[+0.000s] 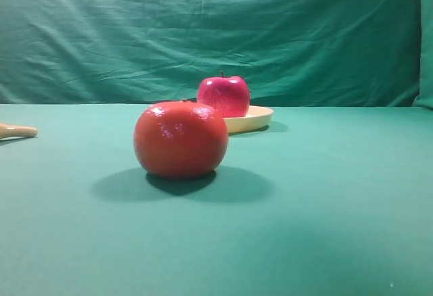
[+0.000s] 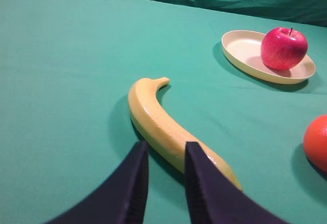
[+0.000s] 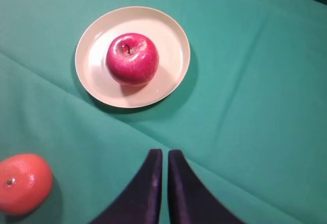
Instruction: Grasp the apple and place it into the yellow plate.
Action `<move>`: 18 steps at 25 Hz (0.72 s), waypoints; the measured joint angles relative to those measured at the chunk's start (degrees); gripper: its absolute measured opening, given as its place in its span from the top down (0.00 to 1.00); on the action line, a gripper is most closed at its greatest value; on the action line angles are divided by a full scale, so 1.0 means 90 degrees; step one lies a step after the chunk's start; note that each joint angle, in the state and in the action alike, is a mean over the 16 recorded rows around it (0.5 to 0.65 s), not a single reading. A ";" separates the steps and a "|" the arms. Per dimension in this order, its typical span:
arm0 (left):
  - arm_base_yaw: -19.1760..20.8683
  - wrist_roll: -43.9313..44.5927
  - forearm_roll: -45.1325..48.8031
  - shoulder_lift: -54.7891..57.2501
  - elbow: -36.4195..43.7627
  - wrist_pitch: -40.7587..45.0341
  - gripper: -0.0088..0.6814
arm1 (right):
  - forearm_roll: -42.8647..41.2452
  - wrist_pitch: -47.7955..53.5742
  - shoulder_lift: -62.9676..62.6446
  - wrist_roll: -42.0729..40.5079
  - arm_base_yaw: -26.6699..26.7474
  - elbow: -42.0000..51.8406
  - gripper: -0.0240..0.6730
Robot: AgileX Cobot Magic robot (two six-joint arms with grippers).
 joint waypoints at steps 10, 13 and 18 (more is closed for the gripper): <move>0.0000 0.0000 0.0000 0.0000 0.0000 0.0000 0.76 | 0.0045 -0.0848 -0.2343 0.0000 0.0000 0.2051 0.97; 0.0000 0.0000 0.0000 0.0000 0.0000 0.0000 0.76 | 0.0110 -0.0947 -0.3036 0.0000 0.0000 0.2496 0.97; 0.0000 0.0000 0.0000 0.0000 0.0000 0.0000 0.76 | 0.0303 -0.0968 -0.4048 0.0000 0.0000 0.3017 0.97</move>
